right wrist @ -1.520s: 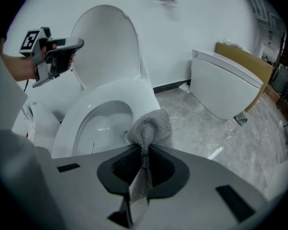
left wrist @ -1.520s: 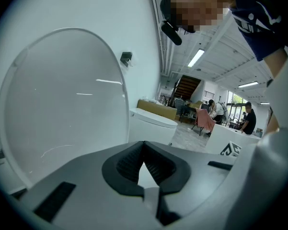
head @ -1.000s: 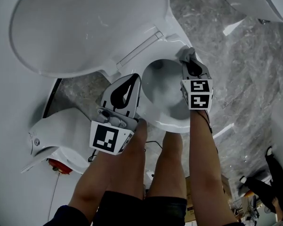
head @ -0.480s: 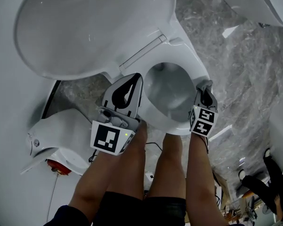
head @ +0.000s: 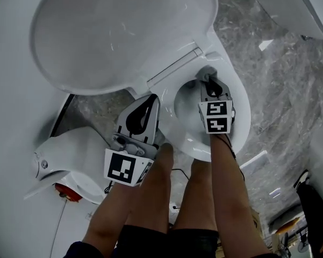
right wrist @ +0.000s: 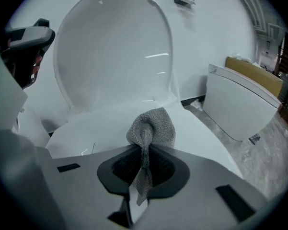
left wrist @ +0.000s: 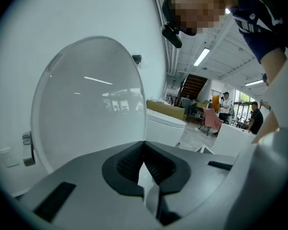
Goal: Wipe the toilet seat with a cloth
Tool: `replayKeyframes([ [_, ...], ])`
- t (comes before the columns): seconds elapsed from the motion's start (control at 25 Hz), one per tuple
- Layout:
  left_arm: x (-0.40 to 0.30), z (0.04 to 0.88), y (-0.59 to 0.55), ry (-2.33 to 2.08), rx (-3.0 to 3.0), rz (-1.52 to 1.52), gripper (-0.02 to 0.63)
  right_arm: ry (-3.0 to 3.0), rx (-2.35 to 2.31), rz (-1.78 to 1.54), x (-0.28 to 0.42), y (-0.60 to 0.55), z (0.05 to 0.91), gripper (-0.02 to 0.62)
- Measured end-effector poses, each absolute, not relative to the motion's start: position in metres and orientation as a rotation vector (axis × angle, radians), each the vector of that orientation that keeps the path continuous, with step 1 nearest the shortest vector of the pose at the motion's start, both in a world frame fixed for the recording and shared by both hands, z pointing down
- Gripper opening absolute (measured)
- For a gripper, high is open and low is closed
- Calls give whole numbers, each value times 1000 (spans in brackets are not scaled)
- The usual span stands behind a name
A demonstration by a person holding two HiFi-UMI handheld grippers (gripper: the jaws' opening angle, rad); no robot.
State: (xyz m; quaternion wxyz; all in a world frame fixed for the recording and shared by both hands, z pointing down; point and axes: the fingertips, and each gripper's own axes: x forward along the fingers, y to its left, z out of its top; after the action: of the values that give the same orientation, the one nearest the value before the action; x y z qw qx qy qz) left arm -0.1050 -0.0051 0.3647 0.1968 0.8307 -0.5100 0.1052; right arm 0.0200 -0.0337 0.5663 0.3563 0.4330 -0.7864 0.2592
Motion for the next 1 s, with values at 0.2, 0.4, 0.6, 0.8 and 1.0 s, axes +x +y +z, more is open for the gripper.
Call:
replayKeyframes([
  [0.2,-119,368,-2,-1474,2282,283,12,-2211,788,560,-52,-12,563,51],
  [0.4,-120,370,5,-1476,2278,292,12,-2167,808,436,-38,-26,558,51],
  [0.6,-116,366,2,-1494,2249,246,12,-2044,1046,386,35,-60,543,49],
  [0.8,-119,366,4,-1481,2277,276,12,-1982,1288,485,88,-97,532,51],
  [1.0,-124,360,1,-1524,2238,229,12,-2188,1054,440,4,-90,524,51],
])
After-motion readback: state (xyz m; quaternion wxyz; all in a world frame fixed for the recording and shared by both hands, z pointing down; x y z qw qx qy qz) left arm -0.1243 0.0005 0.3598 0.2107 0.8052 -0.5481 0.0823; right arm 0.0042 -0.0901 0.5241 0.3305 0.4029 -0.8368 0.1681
